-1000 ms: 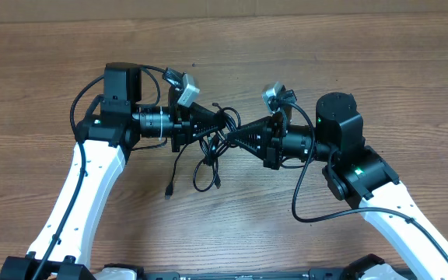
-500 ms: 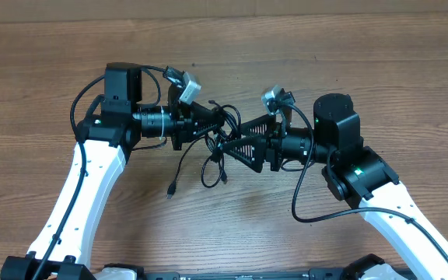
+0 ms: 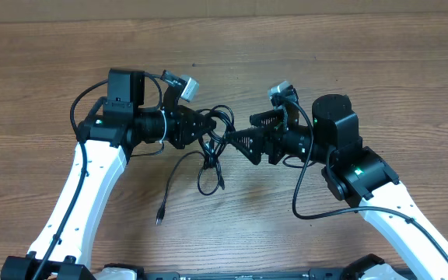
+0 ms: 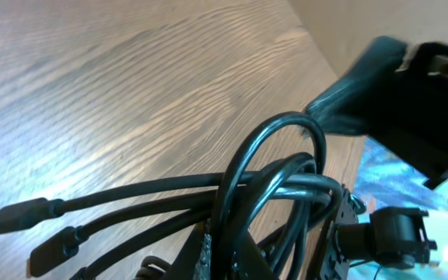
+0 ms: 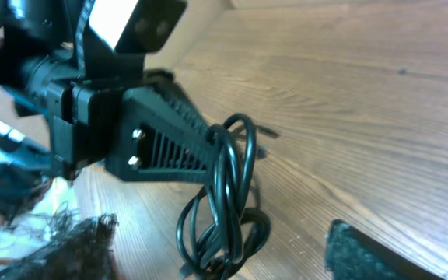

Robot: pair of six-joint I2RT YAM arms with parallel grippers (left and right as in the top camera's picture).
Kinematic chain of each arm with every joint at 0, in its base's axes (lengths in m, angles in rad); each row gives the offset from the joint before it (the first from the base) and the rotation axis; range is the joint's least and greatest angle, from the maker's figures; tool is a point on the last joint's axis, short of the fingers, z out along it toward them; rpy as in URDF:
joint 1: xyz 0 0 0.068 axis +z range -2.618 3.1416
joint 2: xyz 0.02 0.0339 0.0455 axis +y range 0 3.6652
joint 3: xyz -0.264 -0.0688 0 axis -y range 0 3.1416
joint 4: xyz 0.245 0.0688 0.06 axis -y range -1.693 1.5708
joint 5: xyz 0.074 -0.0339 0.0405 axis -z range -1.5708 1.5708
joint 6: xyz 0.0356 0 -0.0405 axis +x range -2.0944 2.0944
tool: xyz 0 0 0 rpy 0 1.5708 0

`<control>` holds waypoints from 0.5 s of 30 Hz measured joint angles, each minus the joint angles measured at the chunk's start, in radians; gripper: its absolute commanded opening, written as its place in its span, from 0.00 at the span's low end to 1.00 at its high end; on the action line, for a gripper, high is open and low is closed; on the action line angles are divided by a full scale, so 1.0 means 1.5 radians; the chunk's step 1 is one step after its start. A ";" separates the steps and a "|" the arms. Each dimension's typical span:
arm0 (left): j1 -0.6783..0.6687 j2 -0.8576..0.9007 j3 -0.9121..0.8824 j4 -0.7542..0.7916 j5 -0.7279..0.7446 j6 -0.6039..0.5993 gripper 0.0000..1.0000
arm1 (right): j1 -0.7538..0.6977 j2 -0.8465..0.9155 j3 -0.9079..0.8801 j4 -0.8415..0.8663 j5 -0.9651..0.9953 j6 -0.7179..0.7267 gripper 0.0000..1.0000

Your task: Untangle cables

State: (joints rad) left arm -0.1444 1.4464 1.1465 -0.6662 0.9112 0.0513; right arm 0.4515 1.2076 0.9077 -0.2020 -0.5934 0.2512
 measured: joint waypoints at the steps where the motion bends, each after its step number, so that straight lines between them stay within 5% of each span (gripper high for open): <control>1: 0.000 0.000 0.000 -0.002 -0.006 -0.012 0.04 | 0.000 0.000 0.000 0.000 0.005 -0.009 0.76; 5: 0.000 0.000 0.000 -0.005 -0.021 -0.072 0.04 | 0.000 0.000 0.000 -0.009 0.018 -0.045 0.67; 15: -0.004 0.000 0.000 -0.005 -0.022 -0.211 0.04 | 0.000 0.000 0.000 -0.040 0.029 -0.127 0.66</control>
State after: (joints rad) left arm -0.1497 1.4464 1.1465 -0.6739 0.8780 -0.2646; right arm 0.4515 1.2076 0.9077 -0.2623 -0.5503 0.0612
